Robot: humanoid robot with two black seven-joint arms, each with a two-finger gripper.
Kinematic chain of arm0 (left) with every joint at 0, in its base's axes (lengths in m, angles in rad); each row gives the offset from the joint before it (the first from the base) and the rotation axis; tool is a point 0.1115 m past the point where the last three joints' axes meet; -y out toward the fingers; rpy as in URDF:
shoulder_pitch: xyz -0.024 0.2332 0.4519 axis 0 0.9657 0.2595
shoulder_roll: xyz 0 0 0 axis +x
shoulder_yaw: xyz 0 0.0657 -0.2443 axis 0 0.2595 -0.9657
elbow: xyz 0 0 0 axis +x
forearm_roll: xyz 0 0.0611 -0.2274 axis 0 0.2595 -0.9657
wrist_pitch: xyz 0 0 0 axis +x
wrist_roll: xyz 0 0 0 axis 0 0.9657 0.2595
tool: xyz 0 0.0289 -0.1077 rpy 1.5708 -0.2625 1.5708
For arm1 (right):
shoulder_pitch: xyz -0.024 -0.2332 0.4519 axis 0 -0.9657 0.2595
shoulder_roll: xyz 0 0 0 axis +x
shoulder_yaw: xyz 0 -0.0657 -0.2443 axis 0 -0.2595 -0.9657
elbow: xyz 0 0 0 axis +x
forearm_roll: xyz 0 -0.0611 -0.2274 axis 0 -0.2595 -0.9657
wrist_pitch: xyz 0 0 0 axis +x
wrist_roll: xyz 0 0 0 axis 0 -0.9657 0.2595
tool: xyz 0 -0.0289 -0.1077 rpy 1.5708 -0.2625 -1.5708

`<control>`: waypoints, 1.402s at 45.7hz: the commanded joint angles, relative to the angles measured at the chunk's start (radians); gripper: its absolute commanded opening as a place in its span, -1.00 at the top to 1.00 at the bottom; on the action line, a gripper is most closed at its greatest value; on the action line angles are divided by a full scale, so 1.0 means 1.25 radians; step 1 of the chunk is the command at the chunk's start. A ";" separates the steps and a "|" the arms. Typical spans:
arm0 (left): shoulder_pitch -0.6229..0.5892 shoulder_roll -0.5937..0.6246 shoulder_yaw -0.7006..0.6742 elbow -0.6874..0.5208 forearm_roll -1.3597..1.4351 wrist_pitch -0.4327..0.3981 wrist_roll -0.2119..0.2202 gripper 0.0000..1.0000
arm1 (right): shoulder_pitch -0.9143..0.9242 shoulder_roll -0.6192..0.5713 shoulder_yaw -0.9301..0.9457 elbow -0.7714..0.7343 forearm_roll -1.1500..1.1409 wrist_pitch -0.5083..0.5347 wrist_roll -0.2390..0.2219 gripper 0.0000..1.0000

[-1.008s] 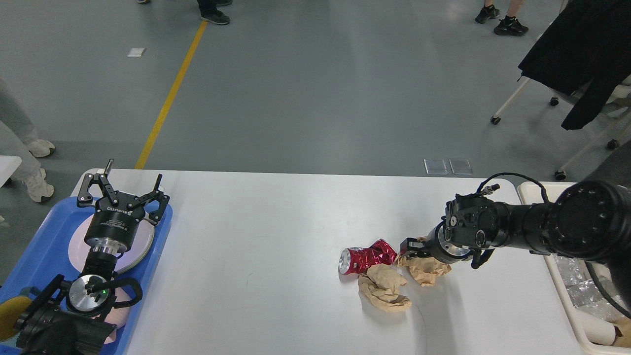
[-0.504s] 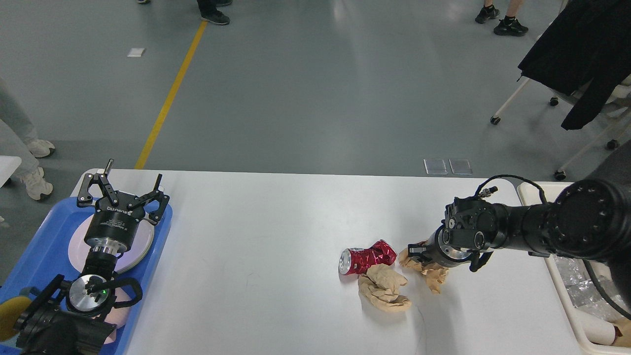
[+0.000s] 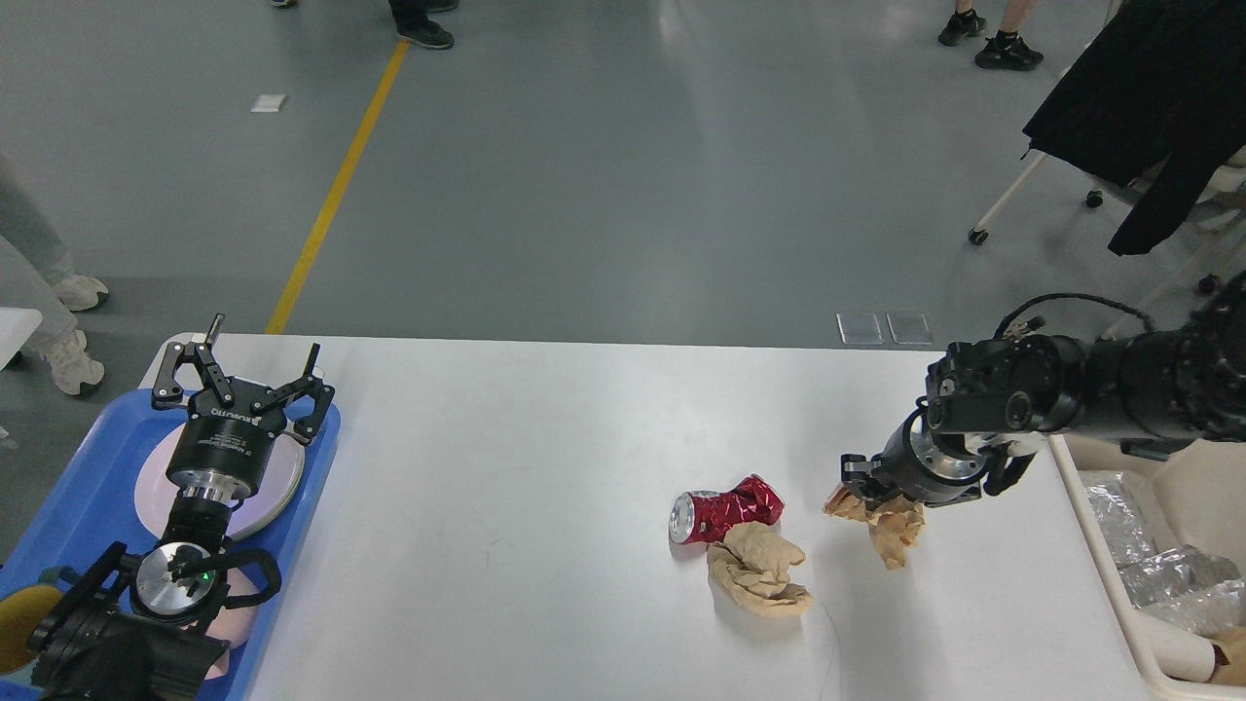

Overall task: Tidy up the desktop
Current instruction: 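Carry the crumpled brown paper into the white bin and release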

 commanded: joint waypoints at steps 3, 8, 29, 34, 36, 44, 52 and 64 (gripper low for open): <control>0.000 0.000 0.000 0.001 0.000 0.000 0.000 -0.94 | 0.242 -0.036 -0.117 0.167 0.054 0.077 0.003 1.00; 0.000 0.000 0.000 0.001 0.000 0.000 0.000 -0.93 | 0.399 -0.036 -0.192 0.261 0.073 0.106 0.005 1.00; 0.001 0.000 0.000 0.001 0.000 0.000 0.000 -0.94 | 0.551 -0.132 -0.374 0.350 0.075 0.146 0.106 1.00; 0.001 0.000 0.000 0.001 0.000 0.000 0.000 -0.94 | 0.512 -0.203 -0.435 0.322 0.059 0.108 0.106 1.00; 0.001 0.000 0.000 0.001 0.000 0.000 0.000 -0.94 | 0.477 -0.240 -0.442 0.289 0.056 0.105 0.106 1.00; 0.001 0.000 0.000 0.001 0.000 0.000 0.000 -0.93 | 0.275 -0.345 -0.404 0.092 0.030 0.105 0.101 1.00; 0.000 0.000 0.000 0.001 0.000 0.000 -0.001 -0.93 | -0.008 -0.397 -0.252 -0.127 0.031 0.095 0.101 1.00; 0.000 0.000 0.000 0.001 0.000 0.000 -0.001 -0.93 | -0.471 -0.361 0.052 -0.509 0.031 0.027 0.097 1.00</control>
